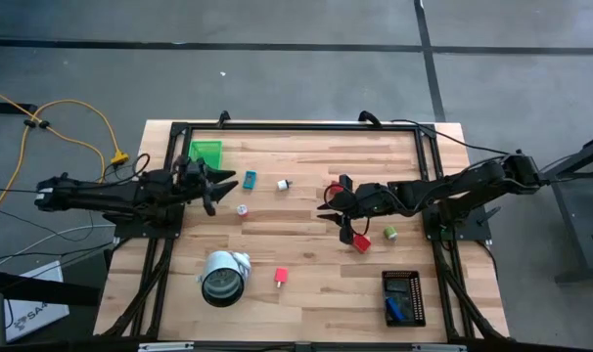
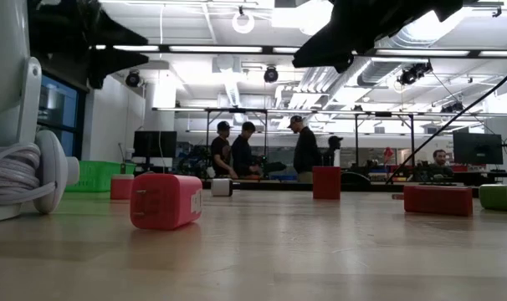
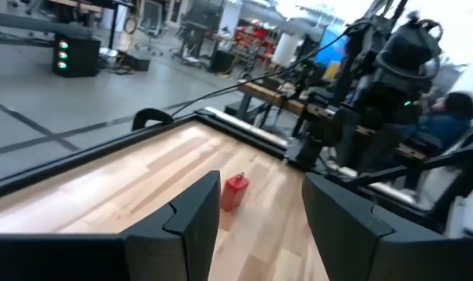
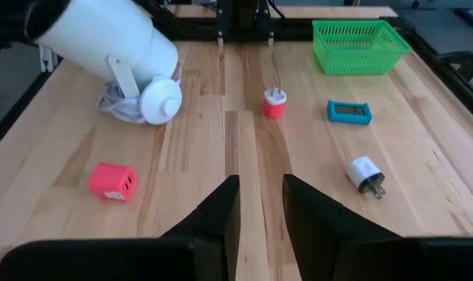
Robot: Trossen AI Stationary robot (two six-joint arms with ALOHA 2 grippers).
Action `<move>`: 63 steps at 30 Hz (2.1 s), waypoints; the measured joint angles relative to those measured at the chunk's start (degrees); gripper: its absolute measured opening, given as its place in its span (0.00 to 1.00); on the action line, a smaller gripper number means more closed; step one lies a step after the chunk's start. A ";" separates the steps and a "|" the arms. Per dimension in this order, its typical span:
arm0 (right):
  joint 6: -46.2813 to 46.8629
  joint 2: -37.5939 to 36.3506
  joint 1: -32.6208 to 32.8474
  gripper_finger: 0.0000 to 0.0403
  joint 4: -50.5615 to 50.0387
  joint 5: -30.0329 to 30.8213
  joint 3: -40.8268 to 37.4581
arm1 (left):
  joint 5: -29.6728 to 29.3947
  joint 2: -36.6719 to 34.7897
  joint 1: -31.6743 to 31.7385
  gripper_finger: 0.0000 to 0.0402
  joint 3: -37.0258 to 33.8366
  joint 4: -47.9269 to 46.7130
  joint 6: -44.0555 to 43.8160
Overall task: Pick & Place Office items
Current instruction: Put the light blue digital clock into the black bin
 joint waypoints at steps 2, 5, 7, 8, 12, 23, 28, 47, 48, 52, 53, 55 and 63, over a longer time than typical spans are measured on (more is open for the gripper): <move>0.00 0.02 0.02 0.21 -0.56 0.00 0.00 | -2.02 3.82 -0.01 0.43 2.54 -0.76 0.01; 0.00 0.02 0.02 0.21 -1.43 0.00 0.00 | -5.45 9.83 0.00 0.43 6.81 -3.79 -0.74; 0.00 0.02 0.01 0.21 -2.29 0.00 0.00 | -7.70 13.52 -0.01 0.43 9.67 -6.38 -2.16; -0.02 0.02 0.02 0.21 -2.71 0.00 0.00 | -8.86 15.34 0.00 0.43 11.17 -7.84 -2.93; 0.00 0.02 0.01 0.21 -4.04 0.02 0.00 | -12.29 21.19 0.00 0.43 16.79 -13.78 -5.82; 0.00 0.02 0.02 0.21 -8.41 0.00 0.02 | -12.00 31.60 3.25 0.43 32.95 -38.89 -20.21; 0.20 0.02 0.02 0.21 -9.59 -0.04 0.02 | -9.66 37.75 6.80 0.43 38.60 -47.82 -23.94; 0.07 0.02 0.09 0.21 -10.69 -0.24 0.00 | 8.29 48.39 20.72 0.43 40.58 -57.20 -36.67; 0.02 0.02 0.09 0.21 -10.69 -0.24 0.00 | 8.54 48.70 20.92 0.43 40.64 -57.08 -37.50; 0.00 0.02 0.09 0.21 -10.86 -0.24 0.01 | 9.46 50.66 20.96 0.43 40.79 -57.14 -40.30; 0.00 0.02 0.09 0.21 -10.97 -0.24 0.00 | 10.15 51.40 20.96 0.43 40.92 -57.18 -40.65; 0.00 0.02 0.09 0.21 -11.26 -0.28 0.02 | 11.27 53.31 20.96 0.43 41.77 -57.40 -40.72; 0.00 0.02 0.09 0.21 -13.01 -0.33 0.00 | 10.78 61.88 20.96 0.43 49.65 -63.68 -39.39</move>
